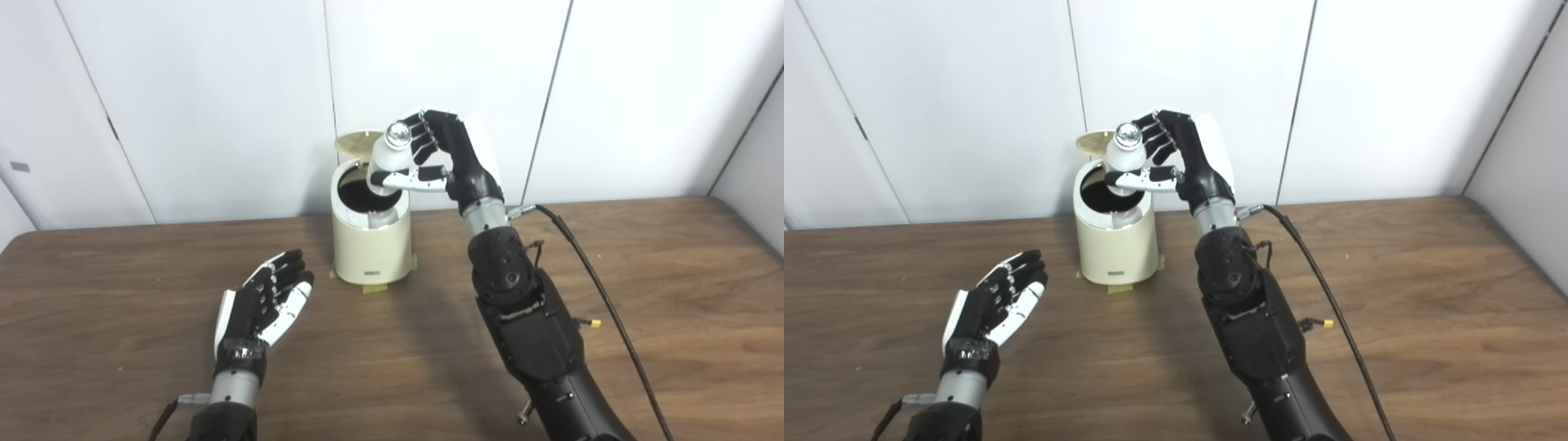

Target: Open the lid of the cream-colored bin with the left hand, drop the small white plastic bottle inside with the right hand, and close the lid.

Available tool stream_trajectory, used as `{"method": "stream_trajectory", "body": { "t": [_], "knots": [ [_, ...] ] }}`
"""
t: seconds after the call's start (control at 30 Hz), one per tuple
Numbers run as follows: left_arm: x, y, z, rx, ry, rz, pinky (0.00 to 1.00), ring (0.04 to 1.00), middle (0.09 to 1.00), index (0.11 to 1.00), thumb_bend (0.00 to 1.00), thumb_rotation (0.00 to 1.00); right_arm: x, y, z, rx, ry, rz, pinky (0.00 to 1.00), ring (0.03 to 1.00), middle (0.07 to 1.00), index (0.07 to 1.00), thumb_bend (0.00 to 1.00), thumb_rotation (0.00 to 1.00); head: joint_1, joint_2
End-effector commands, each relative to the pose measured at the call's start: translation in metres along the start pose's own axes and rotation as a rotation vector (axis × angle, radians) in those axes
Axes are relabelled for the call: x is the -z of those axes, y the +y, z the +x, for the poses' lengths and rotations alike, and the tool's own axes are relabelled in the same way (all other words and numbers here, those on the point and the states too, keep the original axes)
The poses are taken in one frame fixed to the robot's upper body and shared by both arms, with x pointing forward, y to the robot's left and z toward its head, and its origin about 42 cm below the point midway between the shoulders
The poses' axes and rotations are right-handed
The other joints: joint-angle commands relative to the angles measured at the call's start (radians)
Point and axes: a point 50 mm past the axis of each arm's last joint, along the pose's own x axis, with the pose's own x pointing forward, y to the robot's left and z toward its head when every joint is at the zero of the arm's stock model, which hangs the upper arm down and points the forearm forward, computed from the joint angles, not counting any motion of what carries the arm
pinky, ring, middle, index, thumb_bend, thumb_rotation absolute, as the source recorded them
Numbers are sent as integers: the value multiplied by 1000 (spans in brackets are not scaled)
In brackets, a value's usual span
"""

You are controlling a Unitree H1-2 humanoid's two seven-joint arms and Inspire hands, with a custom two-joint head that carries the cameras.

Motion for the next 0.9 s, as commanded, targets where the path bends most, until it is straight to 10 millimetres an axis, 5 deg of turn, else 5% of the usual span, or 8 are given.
{"method": "stream_trajectory", "body": {
  "t": [0.0, 0.87],
  "knots": [
    [-19, 6, 4, -13, -81, 24, 819, 829, 804, 817, 462, 371, -28, -2, 16, 38, -105, 17, 384, 473, 489, 485, 526, 1, -3, 0],
    [-22, 6, -2, -34, -98, -7, 797, 816, 808, 828, 455, 358, -16, 4, 36, 50, -84, 19, 372, 457, 477, 491, 526, 0, 10, 3]
  ]
}}
